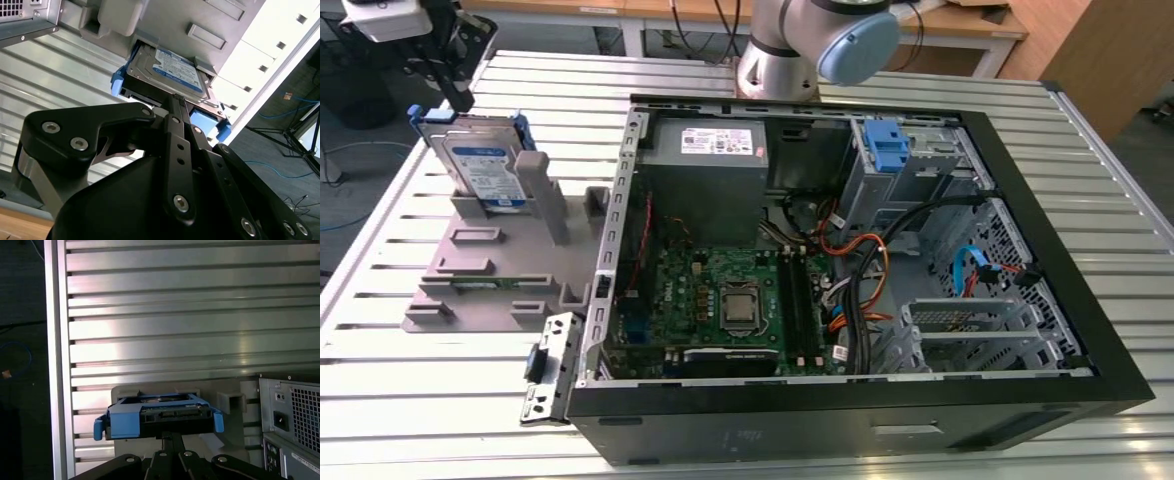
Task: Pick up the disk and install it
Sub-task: 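Reach for the disk, then pick up the disk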
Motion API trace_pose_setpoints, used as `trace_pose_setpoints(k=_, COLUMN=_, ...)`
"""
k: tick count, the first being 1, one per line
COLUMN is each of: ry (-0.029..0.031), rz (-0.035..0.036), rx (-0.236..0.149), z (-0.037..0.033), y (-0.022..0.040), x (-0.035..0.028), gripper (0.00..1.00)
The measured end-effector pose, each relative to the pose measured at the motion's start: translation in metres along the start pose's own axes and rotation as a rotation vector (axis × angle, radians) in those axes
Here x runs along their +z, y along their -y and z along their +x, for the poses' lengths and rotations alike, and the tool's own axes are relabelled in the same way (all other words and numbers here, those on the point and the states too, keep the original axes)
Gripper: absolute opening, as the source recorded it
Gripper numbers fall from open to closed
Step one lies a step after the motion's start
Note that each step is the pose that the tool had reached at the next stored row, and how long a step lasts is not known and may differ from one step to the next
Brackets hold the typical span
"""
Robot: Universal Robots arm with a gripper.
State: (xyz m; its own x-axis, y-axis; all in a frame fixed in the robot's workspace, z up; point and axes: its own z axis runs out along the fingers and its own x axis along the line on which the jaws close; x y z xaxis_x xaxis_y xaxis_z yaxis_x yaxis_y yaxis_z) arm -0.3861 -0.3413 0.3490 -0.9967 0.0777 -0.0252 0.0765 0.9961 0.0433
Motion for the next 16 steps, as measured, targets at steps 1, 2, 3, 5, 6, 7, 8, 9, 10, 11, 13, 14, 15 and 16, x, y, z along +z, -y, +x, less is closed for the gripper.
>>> trace_pose_setpoints(k=1, ry=-0.0001, rz=0.0001, rx=0.0, z=0.0, y=0.0, x=0.0001, gripper=0.11)
trace_pose_setpoints(k=2, ry=0.0003, rz=-0.0002, rx=0.0, z=0.0, y=-0.0001, x=0.0007, gripper=0.11)
trace_pose_setpoints(k=3, ry=0.0004, rz=-0.0002, rx=0.0, z=0.0003, y=-0.0003, x=0.0014, gripper=0.11)
trace_pose_setpoints(k=5, ry=0.0001, rz=-0.0001, rx=0.0, z=0.0004, y=-0.0004, x=0.0018, gripper=0.11)
trace_pose_setpoints(k=6, ry=0.0001, rz=-0.0001, rx=0.0, z=0.0004, y=-0.0004, x=0.0018, gripper=0.11)
trace_pose_setpoints(k=7, ry=0.0, rz=0.0, rx=0.0, z=0.0004, y=-0.0004, x=0.0018, gripper=0.11)
trace_pose_setpoints(k=8, ry=0.0002, rz=-0.0001, rx=0.0, z=0.0004, y=-0.0005, x=0.0024, gripper=0.11)
trace_pose_setpoints(k=9, ry=0.0002, rz=-0.0001, rx=0.0, z=0.0004, y=-0.0005, x=0.0029, gripper=0.11)
trace_pose_setpoints(k=10, ry=0.0002, rz=-0.0001, rx=0.0, z=0.0004, y=-0.0005, x=0.0029, gripper=0.11)
trace_pose_setpoints(k=11, ry=0.0001, rz=-0.0001, rx=0.0, z=0.0004, y=-0.0005, x=0.0029, gripper=0.11)
trace_pose_setpoints(k=13, ry=0.0002, rz=-0.0001, rx=0.0, z=0.0004, y=-0.0005, x=0.0029, gripper=0.11)
trace_pose_setpoints(k=14, ry=0.0002, rz=-0.0001, rx=0.0, z=0.0004, y=-0.0005, x=0.0029, gripper=0.11)
trace_pose_setpoints(k=15, ry=0.0001, rz=-0.0001, rx=0.0, z=0.0004, y=-0.0005, x=0.0029, gripper=0.11)
trace_pose_setpoints(k=16, ry=0.0002, rz=-0.0001, rx=0.0, z=0.0004, y=-0.0005, x=0.003, gripper=0.11)
